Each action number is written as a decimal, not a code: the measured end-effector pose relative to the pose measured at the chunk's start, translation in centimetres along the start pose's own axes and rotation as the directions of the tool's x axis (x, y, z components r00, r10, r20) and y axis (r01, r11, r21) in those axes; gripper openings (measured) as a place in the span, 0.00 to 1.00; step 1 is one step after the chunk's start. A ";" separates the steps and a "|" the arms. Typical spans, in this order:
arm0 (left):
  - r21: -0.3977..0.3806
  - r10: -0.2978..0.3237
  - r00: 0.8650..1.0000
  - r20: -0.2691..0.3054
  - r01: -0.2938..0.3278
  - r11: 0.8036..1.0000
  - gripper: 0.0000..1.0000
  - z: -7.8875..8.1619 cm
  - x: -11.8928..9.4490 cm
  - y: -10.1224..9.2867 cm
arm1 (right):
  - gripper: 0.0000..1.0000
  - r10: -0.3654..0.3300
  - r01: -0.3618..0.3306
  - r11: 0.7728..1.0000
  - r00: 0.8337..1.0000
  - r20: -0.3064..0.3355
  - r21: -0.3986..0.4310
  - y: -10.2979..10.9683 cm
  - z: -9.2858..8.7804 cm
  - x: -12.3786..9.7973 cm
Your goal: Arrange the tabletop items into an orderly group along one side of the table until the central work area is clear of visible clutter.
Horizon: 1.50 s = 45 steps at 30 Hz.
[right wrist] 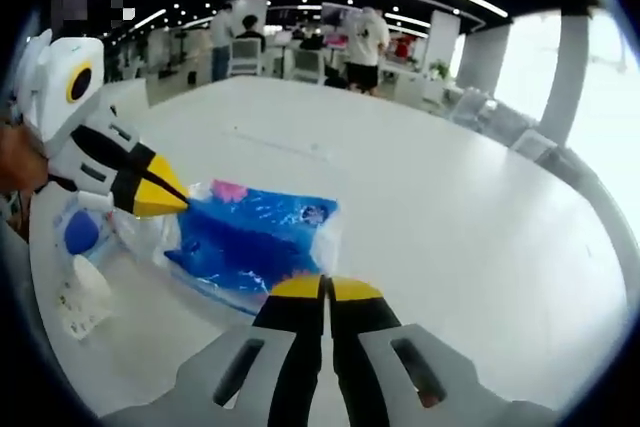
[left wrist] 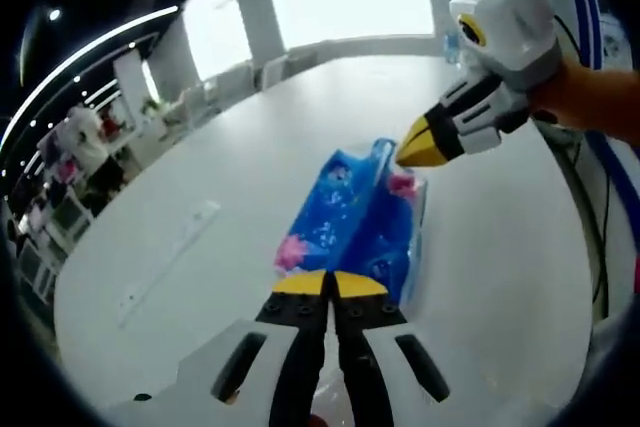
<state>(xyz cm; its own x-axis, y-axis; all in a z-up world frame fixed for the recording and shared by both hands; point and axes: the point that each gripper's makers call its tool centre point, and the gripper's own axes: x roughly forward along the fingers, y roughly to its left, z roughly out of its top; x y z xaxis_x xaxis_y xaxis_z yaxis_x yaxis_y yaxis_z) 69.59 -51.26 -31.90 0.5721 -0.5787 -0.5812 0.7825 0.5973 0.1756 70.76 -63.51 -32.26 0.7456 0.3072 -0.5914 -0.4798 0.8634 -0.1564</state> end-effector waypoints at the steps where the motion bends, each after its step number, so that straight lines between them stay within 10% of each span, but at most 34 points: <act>1: 0.000 -0.001 1.000 -0.001 0.001 1.000 0.00 0.0 0.2 -0.1 | 0.02 -0.002 0.002 1.000 1.000 -0.003 0.002 -0.1 -0.2 0.1; 16: -0.002 -0.039 0.999 -0.006 0.039 0.999 0.00 -0.7 3.3 -2.0 | 0.02 -0.029 0.031 0.999 0.997 -0.068 0.034 -1.6 -4.0 1.1; 45: -0.015 -0.067 0.998 -0.023 0.066 0.998 0.08 -1.6 5.0 -2.8 | 0.03 -0.028 0.036 0.998 0.992 -0.119 0.058 -1.4 -5.8 2.0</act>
<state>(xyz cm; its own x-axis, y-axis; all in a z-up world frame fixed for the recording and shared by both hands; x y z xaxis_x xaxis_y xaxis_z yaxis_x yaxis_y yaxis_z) 69.82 -54.92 -36.56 0.5129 -0.6039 -0.6101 0.8150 0.5658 0.1250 70.26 -66.45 -37.83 0.6983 0.2325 -0.6770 -0.4252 0.8956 -0.1311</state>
